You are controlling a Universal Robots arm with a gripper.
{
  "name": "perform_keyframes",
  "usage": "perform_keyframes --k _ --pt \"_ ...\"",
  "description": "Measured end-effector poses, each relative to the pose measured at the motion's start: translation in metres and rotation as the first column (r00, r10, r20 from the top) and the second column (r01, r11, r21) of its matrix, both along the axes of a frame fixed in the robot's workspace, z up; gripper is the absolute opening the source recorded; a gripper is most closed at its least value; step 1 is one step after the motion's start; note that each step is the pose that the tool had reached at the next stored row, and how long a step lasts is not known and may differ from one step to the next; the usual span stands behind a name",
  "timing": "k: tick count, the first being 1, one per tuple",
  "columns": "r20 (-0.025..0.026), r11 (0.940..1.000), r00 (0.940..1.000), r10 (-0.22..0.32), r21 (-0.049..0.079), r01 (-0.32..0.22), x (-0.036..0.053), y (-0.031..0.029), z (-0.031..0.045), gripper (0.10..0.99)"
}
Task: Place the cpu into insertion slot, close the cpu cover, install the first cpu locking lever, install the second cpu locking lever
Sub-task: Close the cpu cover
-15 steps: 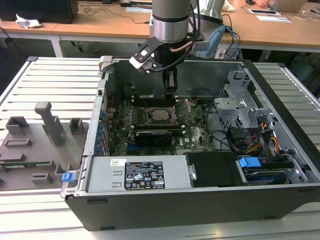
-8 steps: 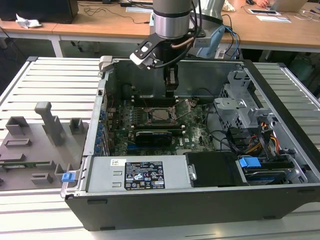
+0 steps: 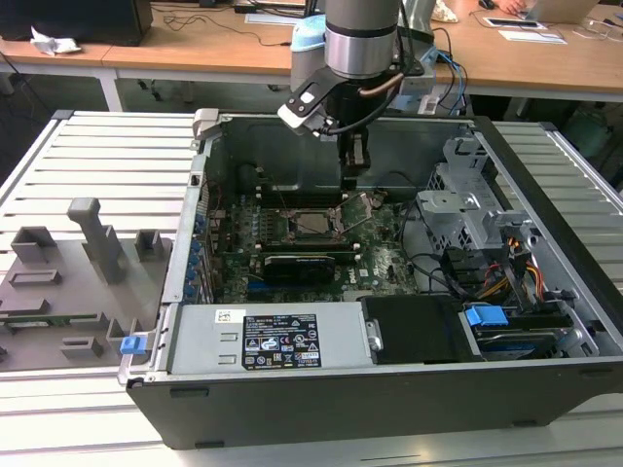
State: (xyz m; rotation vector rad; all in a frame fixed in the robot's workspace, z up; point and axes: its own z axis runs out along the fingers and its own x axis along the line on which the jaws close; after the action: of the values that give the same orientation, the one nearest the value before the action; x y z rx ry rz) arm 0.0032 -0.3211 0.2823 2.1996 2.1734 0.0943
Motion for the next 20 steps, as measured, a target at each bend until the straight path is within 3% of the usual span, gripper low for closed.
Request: perform_keyframes --k 3,16,20 --pt "-0.0032 1.0000 1.0000 0.000 0.000 0.000 0.0076 0.0000 -0.0020 0.106" --pt "-0.0032 1.0000 1.0000 0.000 0.000 0.000 0.0317 0.0000 -0.0028 0.106" --pt "-0.0038 1.0000 1.0000 0.000 0.000 0.000 0.0447 0.0000 -0.0033 0.106"
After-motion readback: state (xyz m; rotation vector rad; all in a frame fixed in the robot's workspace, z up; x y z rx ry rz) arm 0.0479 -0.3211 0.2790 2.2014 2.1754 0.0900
